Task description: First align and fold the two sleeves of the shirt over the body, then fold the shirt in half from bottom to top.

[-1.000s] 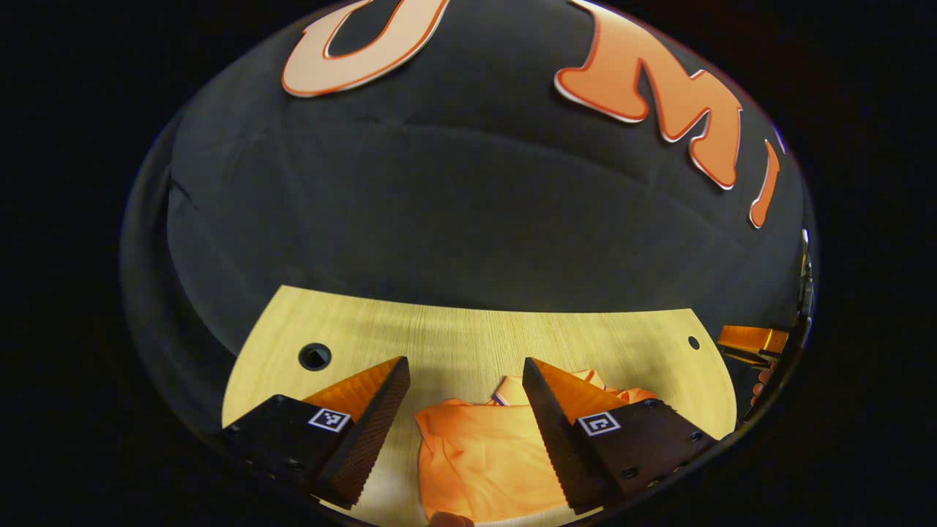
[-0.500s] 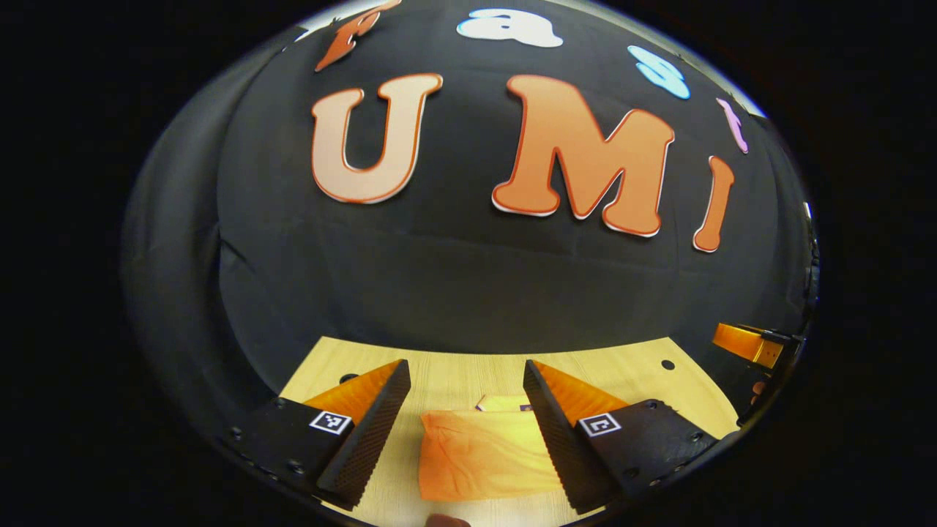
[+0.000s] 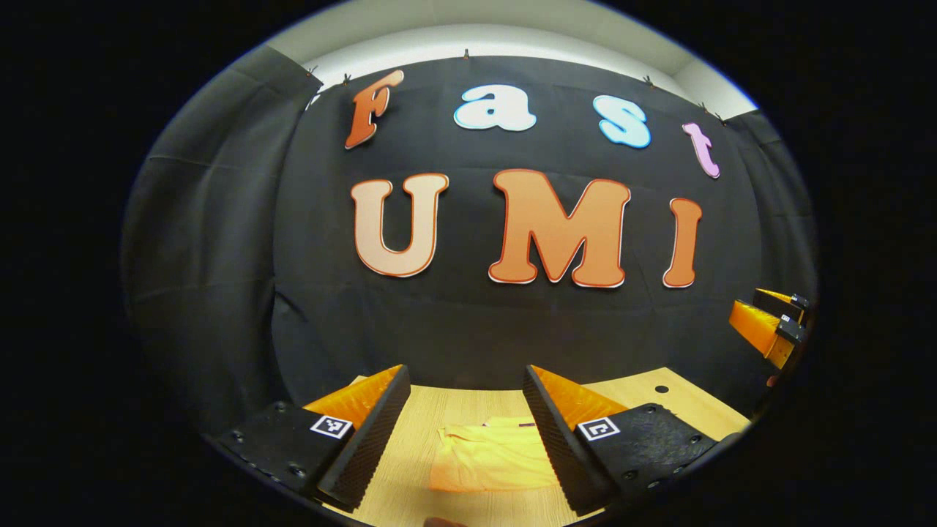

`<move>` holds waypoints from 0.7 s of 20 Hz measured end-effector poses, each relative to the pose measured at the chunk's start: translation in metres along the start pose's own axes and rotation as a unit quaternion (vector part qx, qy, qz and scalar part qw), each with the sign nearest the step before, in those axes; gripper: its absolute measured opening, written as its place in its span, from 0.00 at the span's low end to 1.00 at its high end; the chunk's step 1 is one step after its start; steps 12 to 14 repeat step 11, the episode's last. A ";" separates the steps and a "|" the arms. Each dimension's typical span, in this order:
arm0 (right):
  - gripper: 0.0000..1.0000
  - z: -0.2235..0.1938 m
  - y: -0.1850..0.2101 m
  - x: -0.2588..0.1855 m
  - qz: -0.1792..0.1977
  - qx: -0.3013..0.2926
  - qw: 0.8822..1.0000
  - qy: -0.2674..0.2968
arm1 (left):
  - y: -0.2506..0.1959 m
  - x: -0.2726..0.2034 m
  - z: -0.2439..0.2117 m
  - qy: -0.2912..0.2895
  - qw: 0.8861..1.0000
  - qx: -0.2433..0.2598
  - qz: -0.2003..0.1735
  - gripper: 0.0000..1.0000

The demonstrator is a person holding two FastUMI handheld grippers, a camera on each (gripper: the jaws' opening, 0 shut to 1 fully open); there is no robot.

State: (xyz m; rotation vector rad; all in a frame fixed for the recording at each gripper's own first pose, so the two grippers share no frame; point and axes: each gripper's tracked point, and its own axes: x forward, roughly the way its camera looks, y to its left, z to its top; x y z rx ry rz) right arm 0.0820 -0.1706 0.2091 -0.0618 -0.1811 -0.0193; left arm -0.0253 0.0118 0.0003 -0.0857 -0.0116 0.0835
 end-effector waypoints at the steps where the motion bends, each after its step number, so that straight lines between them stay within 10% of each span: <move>1: 0.97 -0.001 0.004 -0.009 0.005 -0.001 1.000 0.000 | -0.001 -0.009 -0.001 -0.003 1.000 0.010 0.002 0.96; 14: 0.99 -0.024 0.027 -0.085 0.021 -0.009 1.000 0.019 | -0.011 -0.095 -0.051 0.026 0.999 0.038 0.011 0.98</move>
